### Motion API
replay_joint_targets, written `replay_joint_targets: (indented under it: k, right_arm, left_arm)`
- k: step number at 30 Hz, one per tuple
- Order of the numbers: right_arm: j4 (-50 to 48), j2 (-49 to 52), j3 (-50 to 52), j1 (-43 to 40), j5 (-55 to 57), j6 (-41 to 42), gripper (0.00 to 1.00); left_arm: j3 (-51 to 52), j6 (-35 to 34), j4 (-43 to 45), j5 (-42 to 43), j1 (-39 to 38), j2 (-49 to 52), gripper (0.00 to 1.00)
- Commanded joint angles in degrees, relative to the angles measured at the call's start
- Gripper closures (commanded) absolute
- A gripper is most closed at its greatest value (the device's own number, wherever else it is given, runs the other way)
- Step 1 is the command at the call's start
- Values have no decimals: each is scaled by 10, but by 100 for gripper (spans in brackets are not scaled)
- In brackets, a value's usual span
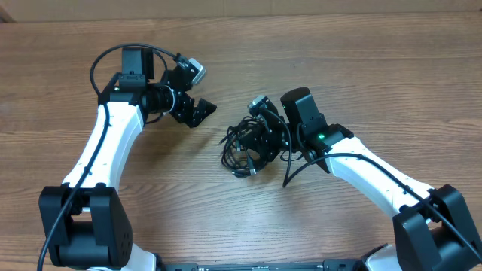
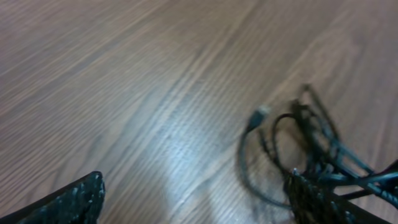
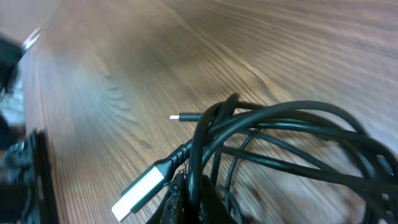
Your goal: Untangle cables
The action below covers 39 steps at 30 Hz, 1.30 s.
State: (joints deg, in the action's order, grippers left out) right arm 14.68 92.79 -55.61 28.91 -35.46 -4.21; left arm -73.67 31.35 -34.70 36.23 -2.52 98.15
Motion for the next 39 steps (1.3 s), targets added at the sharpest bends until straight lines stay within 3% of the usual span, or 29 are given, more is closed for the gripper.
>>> replay_joint_targets:
  k: [1,10,22,34,39]
  right_arm:
    - [-19,-15,-7,0,-45,-83,96]
    - [-105,-15,-7,-23,-45,-78,96]
    - [-160,-15,-7,-54,-143,-76,96]
    - [-217,-15,-7,-66,-204,-38,96]
    - [-238,-15,-7,-97,-252,-28,96]
  left_arm:
    - [-4,57,-12,57,-2,-3,8]
    - [-4,124,-58,76,-2,-3,11]
    - [-3,124,-60,149,-4,-3,12]
    - [-3,139,-59,140,-38,-3,12]
    - [-3,139,-58,85,-39,-2,9]
